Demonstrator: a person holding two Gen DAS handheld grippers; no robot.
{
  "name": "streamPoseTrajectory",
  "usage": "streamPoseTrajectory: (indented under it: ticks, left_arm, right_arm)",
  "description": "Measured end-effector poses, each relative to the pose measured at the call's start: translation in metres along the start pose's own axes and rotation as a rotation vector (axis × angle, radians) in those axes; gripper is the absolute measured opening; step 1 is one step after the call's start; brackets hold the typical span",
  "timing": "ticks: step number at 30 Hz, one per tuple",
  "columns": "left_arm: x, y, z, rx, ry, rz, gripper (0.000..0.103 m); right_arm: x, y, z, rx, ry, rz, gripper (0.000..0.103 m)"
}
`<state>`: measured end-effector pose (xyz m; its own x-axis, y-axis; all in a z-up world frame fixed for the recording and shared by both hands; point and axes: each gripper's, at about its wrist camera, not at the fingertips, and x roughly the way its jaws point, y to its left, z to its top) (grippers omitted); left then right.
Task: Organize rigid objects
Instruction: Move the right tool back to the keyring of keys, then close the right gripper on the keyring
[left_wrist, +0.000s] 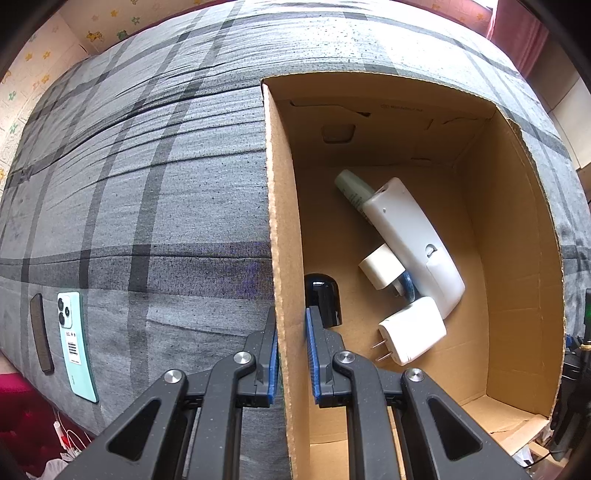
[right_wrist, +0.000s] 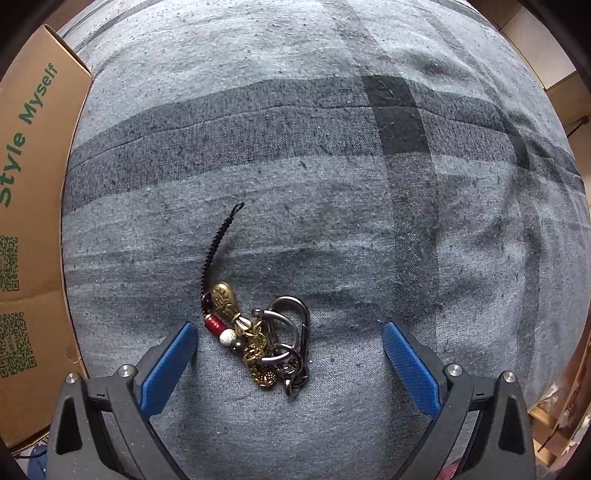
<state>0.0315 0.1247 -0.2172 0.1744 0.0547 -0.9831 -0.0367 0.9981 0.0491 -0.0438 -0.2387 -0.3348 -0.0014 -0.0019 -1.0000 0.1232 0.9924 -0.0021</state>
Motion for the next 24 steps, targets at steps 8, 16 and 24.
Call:
streamPoseTrajectory:
  ticks: [8,16,24]
  left_arm:
    - [0.000,-0.001,0.000,0.001,-0.001,0.005,0.014]
    - [-0.001,-0.001,0.000,-0.002,-0.002,0.002,0.014]
    - [-0.002,0.000,0.000,-0.001,-0.001,0.001,0.014]
  right_arm:
    - [0.007,0.001,0.015,-0.012,0.040,-0.008,0.101]
    - [-0.012,0.005,0.028,-0.007,0.020,-0.025,0.024]
    - [-0.034,0.003,0.038,-0.005,-0.002,-0.014,0.019]
